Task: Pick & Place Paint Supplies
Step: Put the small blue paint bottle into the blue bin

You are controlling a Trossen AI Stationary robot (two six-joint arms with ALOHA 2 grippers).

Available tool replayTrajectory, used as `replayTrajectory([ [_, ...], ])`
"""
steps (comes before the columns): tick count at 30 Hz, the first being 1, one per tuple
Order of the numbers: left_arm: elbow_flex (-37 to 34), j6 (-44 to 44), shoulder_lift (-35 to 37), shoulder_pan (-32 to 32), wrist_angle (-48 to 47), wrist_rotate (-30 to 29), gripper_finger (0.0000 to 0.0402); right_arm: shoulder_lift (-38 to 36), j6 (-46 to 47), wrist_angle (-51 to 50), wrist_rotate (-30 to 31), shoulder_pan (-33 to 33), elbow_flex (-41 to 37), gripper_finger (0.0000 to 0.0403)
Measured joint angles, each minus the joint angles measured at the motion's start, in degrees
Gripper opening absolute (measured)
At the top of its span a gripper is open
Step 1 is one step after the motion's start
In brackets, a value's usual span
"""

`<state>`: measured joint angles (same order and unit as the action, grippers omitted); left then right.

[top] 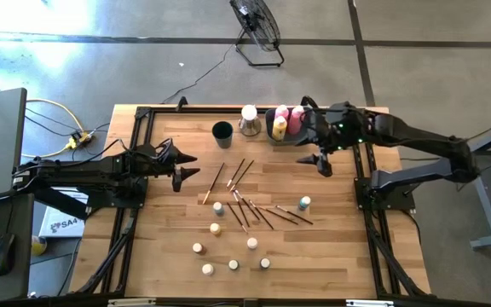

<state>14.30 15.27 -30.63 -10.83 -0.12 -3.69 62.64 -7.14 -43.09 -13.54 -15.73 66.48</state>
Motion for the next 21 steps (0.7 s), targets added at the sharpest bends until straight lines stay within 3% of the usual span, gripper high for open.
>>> replayTrajectory([
  [8,-0.01,-2.88,0.0,0.0,-0.09,0.02,0.0225,5.15,9.56,0.33,1.76,0.0,0.0,0.0254],
  [15,-0.01,-6.69,0.0,0.0,-0.09,0.03,0.0225,7.18,16.68,-0.09,20.75,1.8,0.0,0.0254],
  [21,-0.01,-9.71,0.0,0.0,-0.02,-0.2,0.0225,6.84,23.36,0.56,28.4,1.86,0.0,0.0254],
])
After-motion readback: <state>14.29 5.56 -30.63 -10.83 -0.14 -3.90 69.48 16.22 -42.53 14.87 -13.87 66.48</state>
